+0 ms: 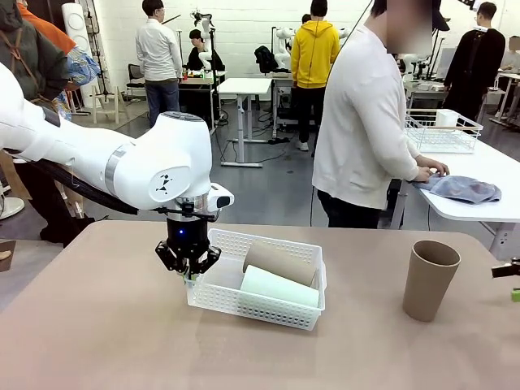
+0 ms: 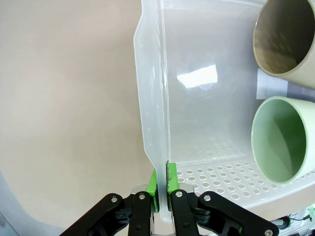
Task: Clean and organize the cups into the basket.
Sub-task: Pick up the Reusable plastic cup from the right side of the table and stack it inside the Organizing basket in the center of the table.
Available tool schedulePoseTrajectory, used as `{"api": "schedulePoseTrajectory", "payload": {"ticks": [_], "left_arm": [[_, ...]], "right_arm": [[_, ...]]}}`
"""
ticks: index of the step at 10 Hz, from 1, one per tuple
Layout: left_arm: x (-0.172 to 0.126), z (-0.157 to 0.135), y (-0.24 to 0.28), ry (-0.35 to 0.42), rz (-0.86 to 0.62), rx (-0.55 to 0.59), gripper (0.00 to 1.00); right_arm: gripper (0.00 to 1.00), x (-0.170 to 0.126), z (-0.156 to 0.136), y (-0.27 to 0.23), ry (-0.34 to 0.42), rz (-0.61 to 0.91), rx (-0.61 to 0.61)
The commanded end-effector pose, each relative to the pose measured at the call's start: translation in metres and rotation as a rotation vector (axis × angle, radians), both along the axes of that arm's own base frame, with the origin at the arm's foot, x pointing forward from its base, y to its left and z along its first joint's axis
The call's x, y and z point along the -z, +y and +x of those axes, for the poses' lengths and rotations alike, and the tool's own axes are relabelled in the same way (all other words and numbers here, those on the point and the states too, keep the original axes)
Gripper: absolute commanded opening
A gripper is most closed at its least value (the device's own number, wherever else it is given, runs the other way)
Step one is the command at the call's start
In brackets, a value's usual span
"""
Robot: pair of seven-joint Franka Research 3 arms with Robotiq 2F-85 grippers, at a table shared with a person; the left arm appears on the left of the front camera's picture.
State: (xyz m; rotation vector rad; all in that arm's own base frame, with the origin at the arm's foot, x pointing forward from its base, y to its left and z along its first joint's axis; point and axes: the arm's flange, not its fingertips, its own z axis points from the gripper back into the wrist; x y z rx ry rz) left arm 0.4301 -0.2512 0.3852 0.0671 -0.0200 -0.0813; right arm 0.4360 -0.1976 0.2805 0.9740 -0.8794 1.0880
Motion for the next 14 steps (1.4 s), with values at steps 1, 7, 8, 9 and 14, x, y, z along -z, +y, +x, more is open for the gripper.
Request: {"api": "schedulePoseTrajectory", "payload": {"ticks": [1, 7, 8, 9, 14], "left_arm": [[-0.003, 0.001, 0.001, -0.012, 0.009, 0.002, 0.00], [-0.003, 0.001, 0.001, -0.012, 0.009, 0.002, 0.00], [-0.003, 0.001, 0.001, -0.012, 0.009, 0.002, 0.00], [-0.003, 0.001, 0.001, -0.012, 0.009, 0.002, 0.00], [-0.003, 0.001, 0.001, -0.012, 0.009, 0.002, 0.00]], "right_arm": [[1.00, 0.010, 0.004, 0.013, -0.018, -0.005, -0.010], [1.00, 0.027, 0.010, 0.055, -0.119, 0.038, -0.020], [1.00, 0.027, 0.010, 0.063, -0.145, 0.062, -0.042], [1.00, 0.028, 0.011, 0.068, -0.159, 0.079, -0.057], [1.00, 0.046, 0.019, 0.090, -0.174, 0.113, -0.137]]}}
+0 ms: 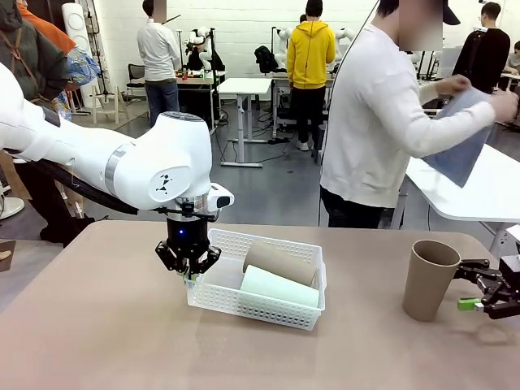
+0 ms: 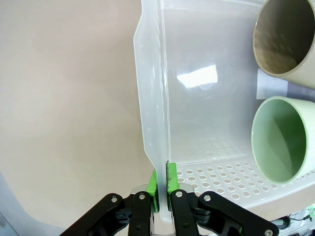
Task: Clean and organize the cups into the basket.
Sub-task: Pick up the Reusable plastic cup from the right side of the table and stack it inside the Organizing basket in the center of the table.
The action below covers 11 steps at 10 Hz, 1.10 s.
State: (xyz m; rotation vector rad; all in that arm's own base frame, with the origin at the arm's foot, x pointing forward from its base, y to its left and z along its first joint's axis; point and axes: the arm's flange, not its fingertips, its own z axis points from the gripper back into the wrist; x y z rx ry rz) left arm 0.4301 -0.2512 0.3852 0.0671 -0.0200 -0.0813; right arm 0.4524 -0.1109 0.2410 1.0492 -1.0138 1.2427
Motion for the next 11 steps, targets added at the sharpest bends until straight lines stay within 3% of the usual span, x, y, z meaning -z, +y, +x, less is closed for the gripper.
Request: {"api": "schedulePoseTrajectory", "payload": {"ticks": [1, 11], "left_arm": [[-0.003, 0.001, 0.001, -0.013, 0.009, 0.002, 0.00], [-0.003, 0.001, 0.001, -0.013, 0.009, 0.002, 0.00]], "right_arm": [[1.00, 0.012, 0.005, 0.007, -0.020, 0.011, -0.021], [1.00, 0.029, 0.020, 0.056, -0.001, 0.053, -0.084]]}}
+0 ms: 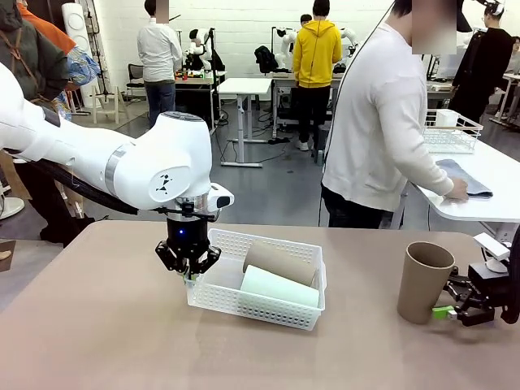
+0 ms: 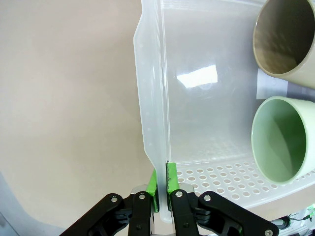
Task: Clean and organize the cups into the basket.
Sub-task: Pick up the Reusable plastic cup from the right side of the table and stack it inside the Organizing basket in the center of the table.
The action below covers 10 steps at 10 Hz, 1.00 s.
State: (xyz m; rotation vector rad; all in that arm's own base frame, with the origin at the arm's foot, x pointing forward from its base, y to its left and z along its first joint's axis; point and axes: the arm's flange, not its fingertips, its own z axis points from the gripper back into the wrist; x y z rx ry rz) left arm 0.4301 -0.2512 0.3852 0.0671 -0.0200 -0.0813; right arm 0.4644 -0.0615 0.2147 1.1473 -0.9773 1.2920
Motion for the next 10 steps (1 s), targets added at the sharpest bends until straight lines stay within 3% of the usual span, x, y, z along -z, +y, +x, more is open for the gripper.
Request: {"api": "schedulePoseTrajectory", "payload": {"ticks": [1, 4, 5, 6, 7, 8, 9, 10], "left_arm": [[-0.003, 0.001, 0.001, -0.013, 0.009, 0.002, 0.00], [-0.003, 0.001, 0.001, -0.013, 0.009, 0.002, 0.00], [-0.003, 0.001, 0.001, -0.013, 0.009, 0.002, 0.00], [-0.003, 0.001, 0.001, -0.013, 0.009, 0.002, 0.00], [-0.003, 0.001, 0.001, -0.013, 0.009, 0.002, 0.00], [-0.003, 0.001, 0.001, -0.013, 0.009, 0.002, 0.00], [-0.003, 0.001, 0.001, -0.013, 0.009, 0.002, 0.00], [-0.003, 0.001, 0.001, -0.013, 0.009, 0.002, 0.00]], "right_arm": [[1.00, 0.005, 0.010, 0.012, -0.021, 0.027, 0.010], [1.00, 0.008, 0.015, 0.028, -0.029, 0.039, -0.029], [0.94, 0.008, 0.015, 0.028, -0.031, 0.052, -0.048], [0.43, 0.009, 0.016, 0.027, -0.018, 0.055, -0.049], [0.37, 0.009, 0.017, 0.024, -0.016, 0.061, -0.044], [0.00, 0.008, 0.016, 0.023, -0.018, 0.063, -0.045], [0.00, 0.005, 0.015, 0.023, -0.022, 0.058, -0.044], [0.00, -0.007, 0.011, 0.024, 0.044, 0.035, 0.037]]}}
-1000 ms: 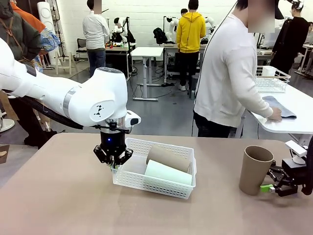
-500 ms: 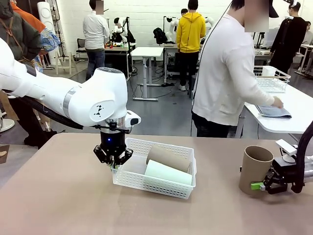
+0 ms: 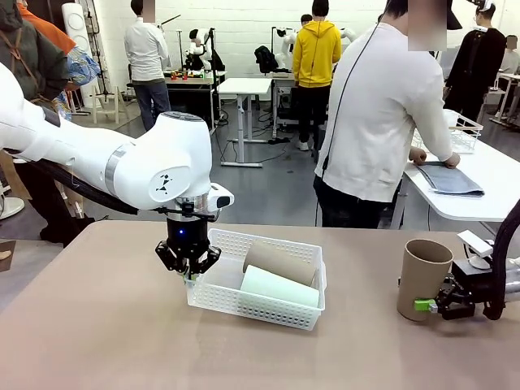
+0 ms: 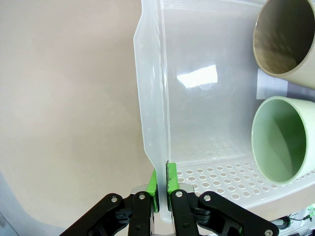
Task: Clean and organize the cups into the basket.
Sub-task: Pick up the Reusable plastic cup from the right side of the table and stack it inside the Organizing basket in the center of the table.
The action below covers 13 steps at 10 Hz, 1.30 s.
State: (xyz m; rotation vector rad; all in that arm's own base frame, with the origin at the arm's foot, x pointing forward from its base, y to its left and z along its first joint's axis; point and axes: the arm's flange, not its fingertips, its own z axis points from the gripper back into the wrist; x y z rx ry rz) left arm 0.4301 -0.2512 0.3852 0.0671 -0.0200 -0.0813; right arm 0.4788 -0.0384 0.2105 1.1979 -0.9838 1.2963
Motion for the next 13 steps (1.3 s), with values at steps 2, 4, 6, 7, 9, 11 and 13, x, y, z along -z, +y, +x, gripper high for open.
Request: {"api": "schedulePoseTrajectory", "payload": {"ticks": [2, 4, 6, 7, 9, 11, 13], "left_arm": [[-0.003, 0.001, 0.001, -0.013, 0.009, 0.002, 0.00], [-0.003, 0.001, 0.001, -0.013, 0.009, 0.002, 0.00], [-0.003, 0.001, 0.001, -0.013, 0.009, 0.002, 0.00], [-0.003, 0.001, 0.001, -0.013, 0.009, 0.002, 0.00], [-0.003, 0.001, 0.001, -0.013, 0.009, 0.002, 0.00], [-0.003, 0.001, 0.001, -0.013, 0.009, 0.002, 0.00], [-0.003, 0.001, 0.001, -0.013, 0.009, 0.002, 0.00]], "right_arm": [[0.00, -0.100, -0.017, 0.006, 0.102, -0.093, 0.166], [0.00, -0.183, -0.013, 0.005, 0.139, -0.107, 0.227], [0.00, -0.227, 0.000, 0.005, 0.176, -0.103, 0.264], [0.00, -0.232, 0.001, 0.006, 0.164, -0.116, 0.265], [0.00, -0.250, -0.010, -0.001, 0.147, -0.116, 0.247], [0.00, -0.250, -0.010, -0.001, 0.147, -0.116, 0.247], [0.00, -0.250, -0.010, -0.001, 0.147, -0.116, 0.247]]}}
